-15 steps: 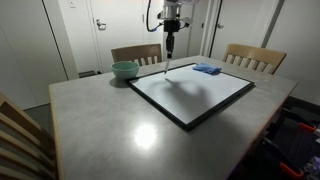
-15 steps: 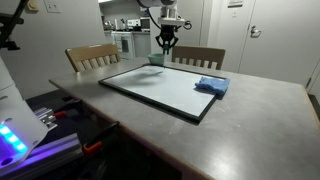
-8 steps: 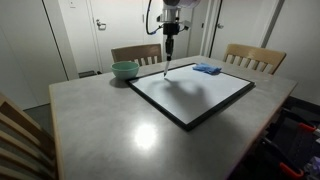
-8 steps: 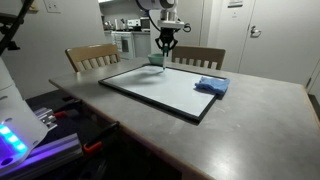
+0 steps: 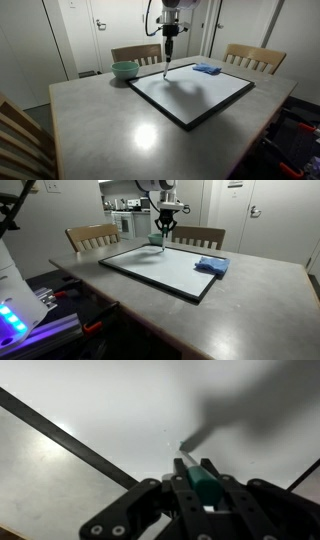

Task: Remove the green marker from the green bowl, draw a smiley face on the whiteboard using the green marker, put the green marker in the bowl

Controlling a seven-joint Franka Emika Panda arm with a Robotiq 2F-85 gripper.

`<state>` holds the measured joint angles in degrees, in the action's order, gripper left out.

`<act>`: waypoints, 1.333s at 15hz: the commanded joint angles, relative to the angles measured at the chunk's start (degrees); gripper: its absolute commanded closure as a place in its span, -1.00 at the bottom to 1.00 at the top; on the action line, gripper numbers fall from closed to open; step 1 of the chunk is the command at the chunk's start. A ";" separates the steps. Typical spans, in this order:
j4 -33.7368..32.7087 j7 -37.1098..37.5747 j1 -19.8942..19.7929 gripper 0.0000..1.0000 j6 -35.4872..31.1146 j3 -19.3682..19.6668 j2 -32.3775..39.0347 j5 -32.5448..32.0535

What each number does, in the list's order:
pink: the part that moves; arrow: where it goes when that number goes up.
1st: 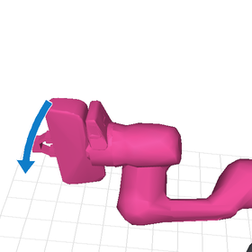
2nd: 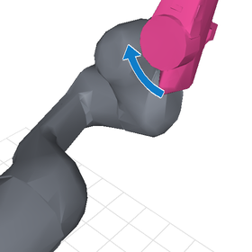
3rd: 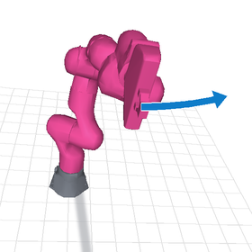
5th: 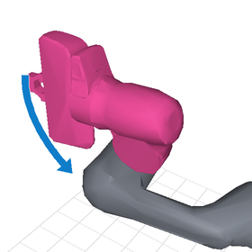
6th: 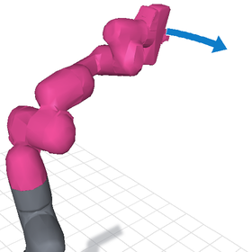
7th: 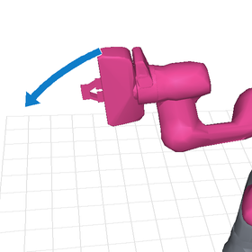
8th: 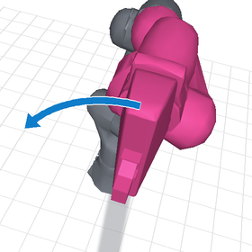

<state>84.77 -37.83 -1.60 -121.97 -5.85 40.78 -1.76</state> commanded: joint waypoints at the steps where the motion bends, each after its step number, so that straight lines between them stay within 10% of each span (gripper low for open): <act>1: 0.79 -0.14 -0.30 0.90 -0.59 -0.58 0.02 -0.66; 20: 0.00 0.97 -0.13 0.90 8.45 -0.26 -0.91 -0.52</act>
<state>84.31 -37.49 -1.52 -115.96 -5.86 40.62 -1.77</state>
